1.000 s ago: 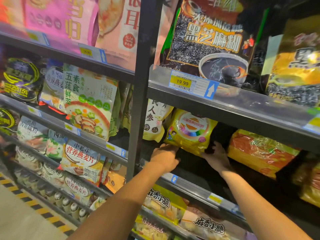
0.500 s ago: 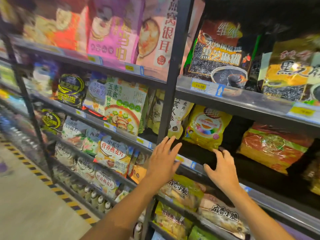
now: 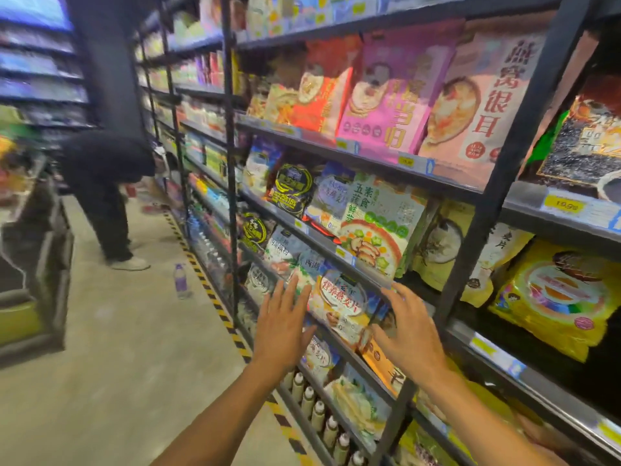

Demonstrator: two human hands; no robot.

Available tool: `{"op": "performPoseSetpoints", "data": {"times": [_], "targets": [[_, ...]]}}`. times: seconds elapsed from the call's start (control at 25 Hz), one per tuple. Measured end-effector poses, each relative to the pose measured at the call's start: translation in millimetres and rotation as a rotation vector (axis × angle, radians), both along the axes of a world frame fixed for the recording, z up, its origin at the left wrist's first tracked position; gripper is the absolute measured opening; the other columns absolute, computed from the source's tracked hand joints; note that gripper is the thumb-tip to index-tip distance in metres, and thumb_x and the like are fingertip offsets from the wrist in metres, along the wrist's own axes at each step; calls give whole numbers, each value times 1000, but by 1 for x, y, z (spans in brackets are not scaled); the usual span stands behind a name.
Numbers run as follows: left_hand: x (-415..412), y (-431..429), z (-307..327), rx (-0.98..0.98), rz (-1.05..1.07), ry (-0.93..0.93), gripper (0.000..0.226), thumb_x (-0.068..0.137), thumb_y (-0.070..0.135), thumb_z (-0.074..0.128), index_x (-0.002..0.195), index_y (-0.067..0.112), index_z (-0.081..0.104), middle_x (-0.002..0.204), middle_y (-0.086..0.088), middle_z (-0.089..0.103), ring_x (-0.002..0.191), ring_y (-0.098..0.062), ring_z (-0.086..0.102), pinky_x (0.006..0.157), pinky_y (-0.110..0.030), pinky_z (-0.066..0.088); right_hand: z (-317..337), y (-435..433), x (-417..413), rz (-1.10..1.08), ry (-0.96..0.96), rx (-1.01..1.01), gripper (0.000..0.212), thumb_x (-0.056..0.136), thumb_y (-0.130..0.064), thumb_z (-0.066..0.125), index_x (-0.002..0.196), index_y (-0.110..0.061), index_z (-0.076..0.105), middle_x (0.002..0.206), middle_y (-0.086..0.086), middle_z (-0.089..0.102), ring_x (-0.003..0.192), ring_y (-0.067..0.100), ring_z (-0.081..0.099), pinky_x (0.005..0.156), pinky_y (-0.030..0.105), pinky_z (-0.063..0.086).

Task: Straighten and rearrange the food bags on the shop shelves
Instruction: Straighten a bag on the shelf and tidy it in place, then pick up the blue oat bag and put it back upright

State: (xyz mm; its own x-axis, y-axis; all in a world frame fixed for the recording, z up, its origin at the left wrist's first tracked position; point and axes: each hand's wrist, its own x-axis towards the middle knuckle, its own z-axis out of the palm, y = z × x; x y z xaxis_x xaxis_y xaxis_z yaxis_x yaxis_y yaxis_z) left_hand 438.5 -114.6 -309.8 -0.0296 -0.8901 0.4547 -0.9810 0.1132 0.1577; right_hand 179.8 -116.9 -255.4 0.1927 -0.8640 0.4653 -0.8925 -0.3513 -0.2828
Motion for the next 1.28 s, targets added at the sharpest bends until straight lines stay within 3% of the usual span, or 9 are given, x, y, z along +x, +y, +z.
{"op": "performPoseSetpoints", "data": {"times": [0.24, 0.52, 0.64, 0.76, 1.0, 1.16, 1.28], "targets": [[103, 15, -13, 36, 261, 21, 82, 95, 61, 58, 163, 29, 25, 173, -4, 18, 160, -30, 14, 124, -54, 29, -19, -61, 106, 210, -5, 41, 64, 92, -40, 71, 150, -26, 48, 161, -2, 36, 147, 24, 37, 114, 51, 42], [191, -27, -28, 95, 426, 5, 79, 95, 63, 56, 161, 30, 28, 172, -4, 21, 158, -31, 21, 124, -49, 30, -46, -151, 214, 383, -40, 89, 70, 88, -39, 69, 152, -28, 43, 163, -3, 33, 149, 25, 35, 117, 50, 41], [219, -66, -25, 114, 447, -35, 80, 94, 65, 56, 160, 30, 29, 170, -6, 26, 157, -31, 25, 123, -49, 31, -57, -203, 243, 400, -31, 117, 76, 86, -45, 66, 155, -30, 38, 164, -2, 32, 151, 26, 32, 118, 54, 39], [247, -109, -21, 129, 464, -64, 82, 95, 69, 48, 163, 32, 19, 173, -4, 17, 160, -29, 14, 127, -49, 25, -63, -256, 269, 375, -2, 136, 76, 86, -53, 66, 154, -31, 39, 164, -1, 31, 153, 28, 28, 121, 56, 34], [300, -184, -10, 90, 462, -54, 80, 97, 69, 45, 164, 33, 20, 174, -2, 15, 161, -28, 12, 126, -46, 18, -59, -334, 328, 385, 1, 134, 73, 84, -55, 67, 149, -31, 44, 159, -2, 36, 148, 26, 35, 115, 59, 39], [350, -240, -13, 61, 410, 29, 83, 94, 76, 41, 163, 37, 14, 174, 3, 9, 161, -23, 9, 127, -41, 16, -55, -383, 375, 365, 18, 108, 73, 86, -54, 71, 149, -28, 46, 159, 0, 37, 148, 26, 34, 119, 54, 36], [397, -286, -9, 30, 305, 102, 83, 91, 77, 39, 162, 36, 22, 173, 4, 17, 160, -22, 13, 127, -43, 24, -46, -425, 410, 305, 19, 103, 77, 87, -57, 69, 153, -28, 42, 163, -2, 31, 151, 23, 30, 121, 53, 31]]}}
